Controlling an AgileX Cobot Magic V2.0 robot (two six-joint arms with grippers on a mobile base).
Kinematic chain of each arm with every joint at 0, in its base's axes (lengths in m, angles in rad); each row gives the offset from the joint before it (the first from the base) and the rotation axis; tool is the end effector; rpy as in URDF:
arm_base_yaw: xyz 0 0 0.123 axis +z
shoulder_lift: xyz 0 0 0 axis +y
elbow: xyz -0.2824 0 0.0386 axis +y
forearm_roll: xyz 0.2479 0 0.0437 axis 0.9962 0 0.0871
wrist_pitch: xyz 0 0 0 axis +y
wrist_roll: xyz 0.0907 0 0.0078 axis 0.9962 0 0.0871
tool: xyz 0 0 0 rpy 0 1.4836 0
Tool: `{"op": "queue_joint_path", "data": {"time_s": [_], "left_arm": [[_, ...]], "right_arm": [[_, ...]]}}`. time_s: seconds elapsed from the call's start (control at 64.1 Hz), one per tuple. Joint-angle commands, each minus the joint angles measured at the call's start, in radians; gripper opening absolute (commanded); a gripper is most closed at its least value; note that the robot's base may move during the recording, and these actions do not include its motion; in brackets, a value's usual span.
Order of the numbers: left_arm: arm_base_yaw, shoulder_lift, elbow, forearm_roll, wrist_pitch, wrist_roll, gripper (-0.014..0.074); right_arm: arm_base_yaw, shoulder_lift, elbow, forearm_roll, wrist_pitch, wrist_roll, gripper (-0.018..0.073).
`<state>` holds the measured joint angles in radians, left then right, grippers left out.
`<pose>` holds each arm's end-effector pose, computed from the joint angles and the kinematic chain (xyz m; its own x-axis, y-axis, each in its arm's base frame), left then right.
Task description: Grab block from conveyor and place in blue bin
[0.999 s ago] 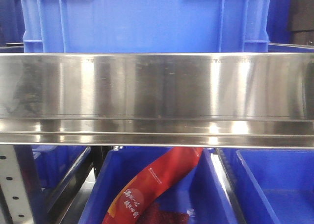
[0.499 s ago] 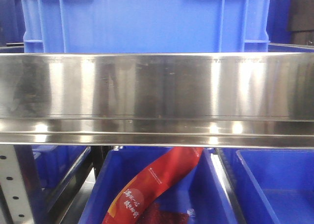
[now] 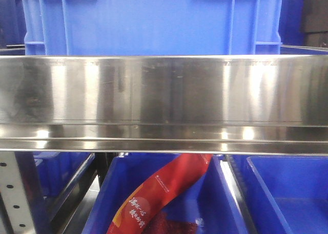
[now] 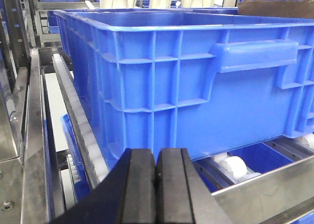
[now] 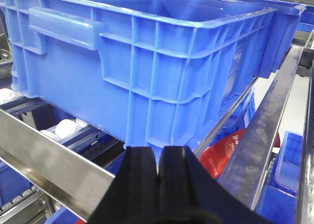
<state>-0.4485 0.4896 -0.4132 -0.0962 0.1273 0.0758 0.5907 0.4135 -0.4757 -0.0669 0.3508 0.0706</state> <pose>0.0985 -0.0486 0.3039 -0.1129 0.0326 -0.9931 0.4424 0.8966 -0.0209 0.0766 0.0488 0.3126 -0.1697 -0.1045 -0.9799 -0.5368 0.8437 0.0030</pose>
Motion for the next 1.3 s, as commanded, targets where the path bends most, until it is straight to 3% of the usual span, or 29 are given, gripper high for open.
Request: {"op": "queue_joint_path", "data": {"time_s": [0.0, 0.312, 0.406, 0.687, 0.89, 1.046, 1.139, 1.28], "left_arm": [[-0.006, -0.007, -0.001, -0.008, -0.020, -0.009, -0.0111], [0.012, -0.013, 0.009, 0.011, -0.017, -0.009, -0.0111], [0.070, -0.057, 0.033, 0.016, -0.017, -0.009, -0.0111], [0.335, -0.333, 0.218, 0.056, -0.017, -0.009, -0.0111], [0.453, -0.490, 0.355, 0.052, -0.017, -0.009, -0.0111], [0.475, -0.490, 0.413, 0.052, -0.093, -0.009, -0.0111], [0.473, -0.490, 0.413, 0.052, -0.035, -0.009, -0.0111], [0.473, -0.490, 0.413, 0.052, -0.048, -0.009, -0.0111]], "right_arm": [[-0.001, -0.006, 0.001, -0.008, -0.030, 0.000, -0.0162], [-0.001, -0.006, 0.001, -0.008, -0.030, 0.000, -0.0162], [-0.001, -0.006, 0.001, -0.008, -0.030, 0.000, -0.0162], [-0.001, -0.006, 0.001, -0.008, -0.030, 0.000, -0.0162], [-0.001, -0.006, 0.001, -0.008, -0.030, 0.000, -0.0162], [-0.001, -0.006, 0.001, -0.008, -0.034, 0.000, -0.0162], [-0.001, -0.006, 0.001, -0.008, -0.040, 0.000, -0.0162], [-0.001, -0.006, 0.001, -0.008, -0.045, 0.000, -0.0162]]}}
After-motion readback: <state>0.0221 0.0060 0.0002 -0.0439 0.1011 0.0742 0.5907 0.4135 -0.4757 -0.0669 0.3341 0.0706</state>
